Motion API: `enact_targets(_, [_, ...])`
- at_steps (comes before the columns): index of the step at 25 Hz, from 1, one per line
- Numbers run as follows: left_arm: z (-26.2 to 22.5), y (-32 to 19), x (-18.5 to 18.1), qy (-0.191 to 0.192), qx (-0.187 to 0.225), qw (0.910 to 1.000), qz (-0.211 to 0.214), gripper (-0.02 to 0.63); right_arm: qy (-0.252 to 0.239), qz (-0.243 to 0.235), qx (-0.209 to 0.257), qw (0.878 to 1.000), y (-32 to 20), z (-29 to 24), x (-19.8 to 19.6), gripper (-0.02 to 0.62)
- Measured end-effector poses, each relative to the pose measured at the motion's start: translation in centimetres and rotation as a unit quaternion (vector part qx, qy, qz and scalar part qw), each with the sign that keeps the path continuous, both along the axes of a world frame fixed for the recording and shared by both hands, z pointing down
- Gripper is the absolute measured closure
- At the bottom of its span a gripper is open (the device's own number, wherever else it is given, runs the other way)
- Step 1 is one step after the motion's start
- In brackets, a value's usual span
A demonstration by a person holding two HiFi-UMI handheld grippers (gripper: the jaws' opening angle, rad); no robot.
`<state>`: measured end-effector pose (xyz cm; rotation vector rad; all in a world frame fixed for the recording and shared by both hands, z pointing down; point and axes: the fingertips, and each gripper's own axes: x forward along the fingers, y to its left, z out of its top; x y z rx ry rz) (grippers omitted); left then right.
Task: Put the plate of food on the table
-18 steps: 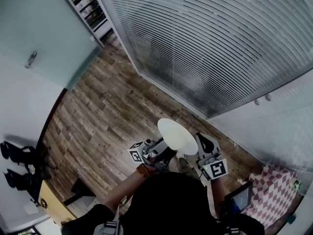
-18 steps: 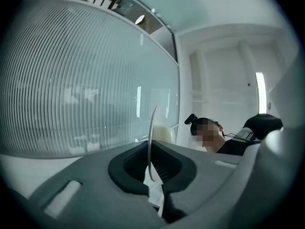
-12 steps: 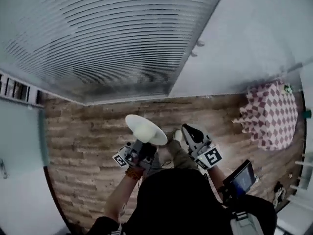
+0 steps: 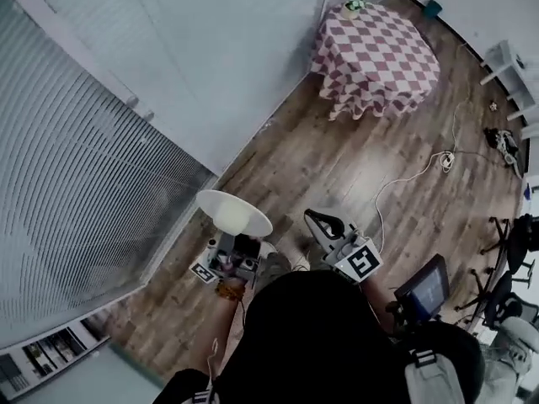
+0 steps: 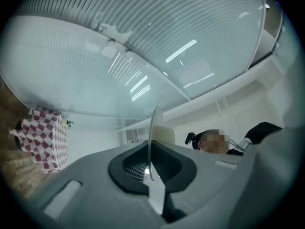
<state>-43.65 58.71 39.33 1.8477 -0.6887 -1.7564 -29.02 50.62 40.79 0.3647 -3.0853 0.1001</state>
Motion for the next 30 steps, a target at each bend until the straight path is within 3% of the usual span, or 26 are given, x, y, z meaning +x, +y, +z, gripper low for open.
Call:
enact_targets(3, [-0.8,-3.5,4.3,0.002,0.012,0.9989,0.045,0.594,-0.01,0.057,-0.008,0.998,-1.4,0.5,5.5,0.583])
enact_targets(8, [-1.2,-8.2,12.0,0.031,0.014,0.9957,0.086,0.594,-0.032,0.109,-0.006,0.993,-3.8,0.7,13.1,0.583])
enact_targets(15, [-2.4,-13.8,22.5,-0.003,-0.002,0.9894,0.145,0.594,-0.055,0.151,-0.016,0.987,-8.0,0.9,22.2,0.583])
enact_targets(22, [-1.6,-20.1,31.9,-0.006,-0.021,0.9837,0.179,0.594,-0.077,0.216,-0.027,0.973,-12.8,3.4,32.4,0.583])
enact_targets(30, [-2.4,-25.6,39.3,0.004,-0.015,0.9756,0.219,0.594,-0.077,0.287,-0.029,0.954,-15.9,3.9,41.5,0.583])
